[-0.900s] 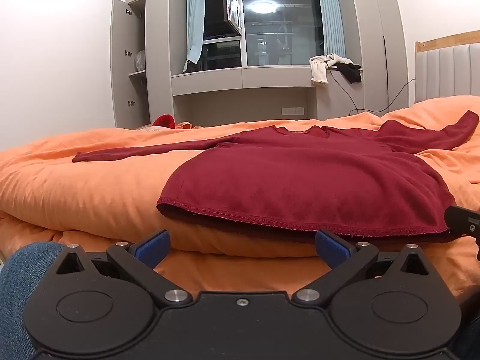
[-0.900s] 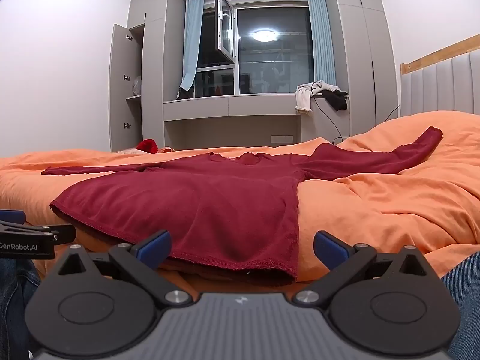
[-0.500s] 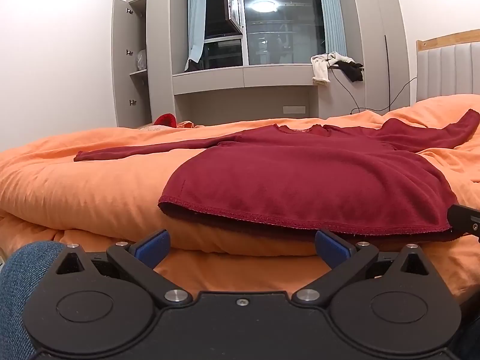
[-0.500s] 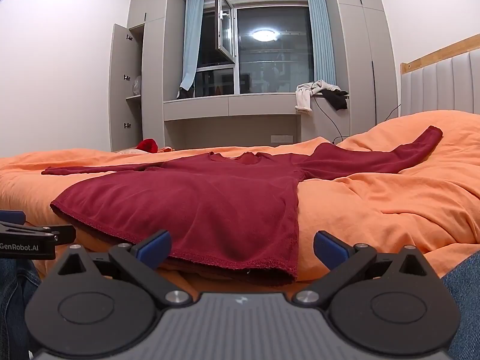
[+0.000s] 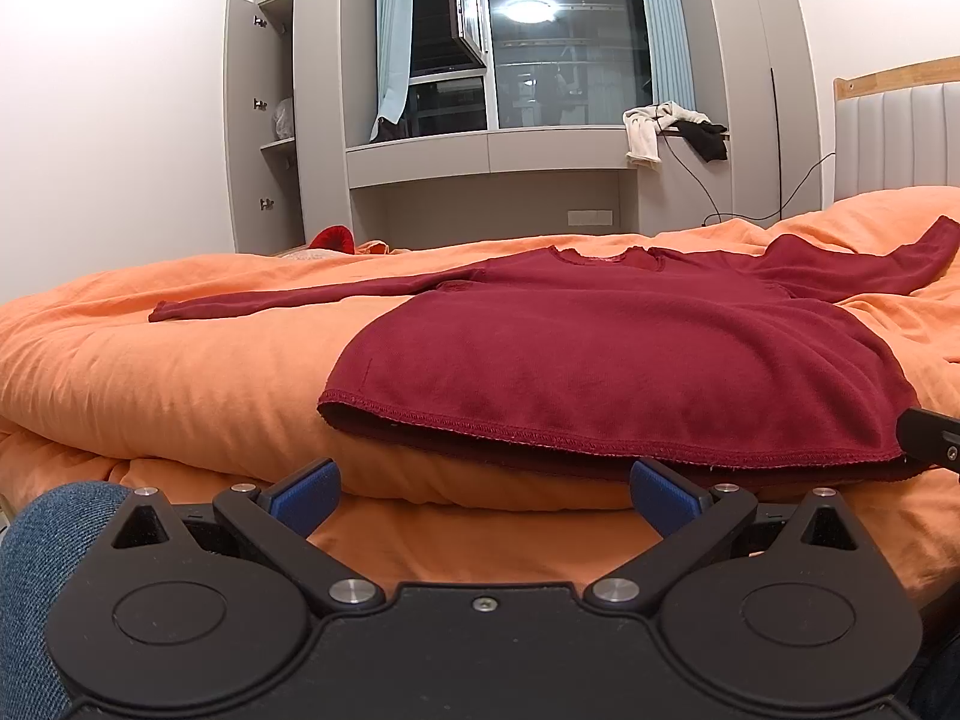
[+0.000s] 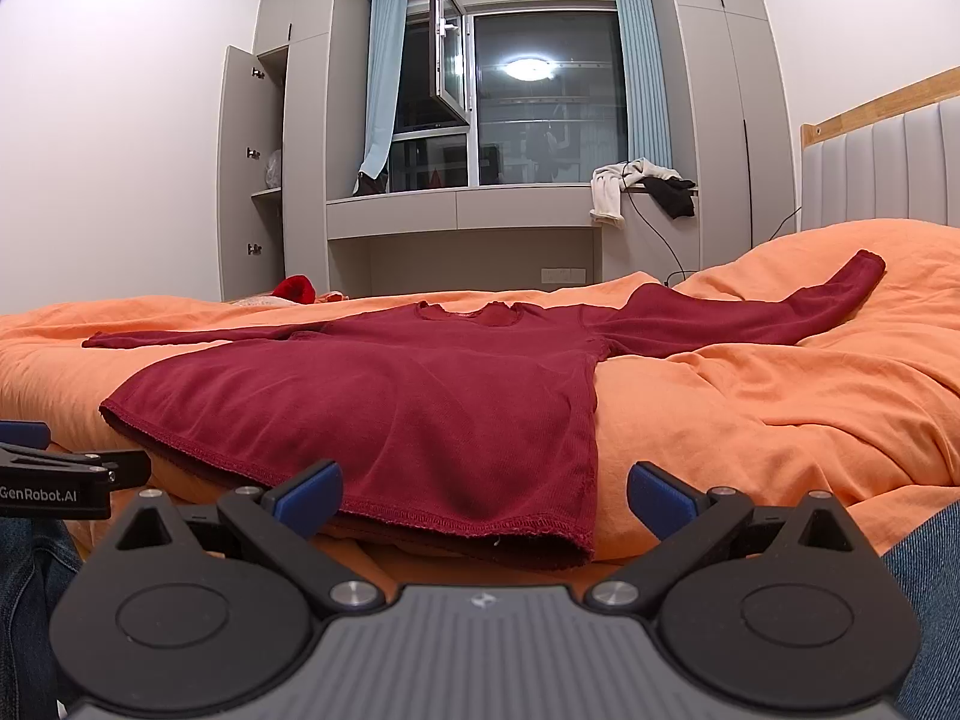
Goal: Fold small clothes
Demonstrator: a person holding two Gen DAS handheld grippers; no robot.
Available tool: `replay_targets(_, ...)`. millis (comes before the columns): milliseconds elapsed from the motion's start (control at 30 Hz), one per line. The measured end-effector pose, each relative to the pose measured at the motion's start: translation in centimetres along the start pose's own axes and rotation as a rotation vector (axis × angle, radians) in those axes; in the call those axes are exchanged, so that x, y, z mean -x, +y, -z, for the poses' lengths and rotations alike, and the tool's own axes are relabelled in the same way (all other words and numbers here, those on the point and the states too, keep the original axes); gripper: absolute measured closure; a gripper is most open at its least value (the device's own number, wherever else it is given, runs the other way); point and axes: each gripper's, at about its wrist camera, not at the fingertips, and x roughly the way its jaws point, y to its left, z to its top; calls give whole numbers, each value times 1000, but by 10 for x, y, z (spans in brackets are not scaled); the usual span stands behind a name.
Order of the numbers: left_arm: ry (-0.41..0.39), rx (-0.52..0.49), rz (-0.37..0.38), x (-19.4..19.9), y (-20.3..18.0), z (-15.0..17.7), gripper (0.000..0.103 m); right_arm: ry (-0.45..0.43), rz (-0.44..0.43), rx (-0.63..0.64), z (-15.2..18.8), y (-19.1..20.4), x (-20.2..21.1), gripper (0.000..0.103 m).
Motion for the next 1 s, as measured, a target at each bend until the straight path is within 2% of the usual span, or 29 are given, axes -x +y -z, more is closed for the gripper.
replay_targets(1000, 5, -3, -5, -2, 0, 1, 0, 9, -2, 3, 2, 1, -2, 0)
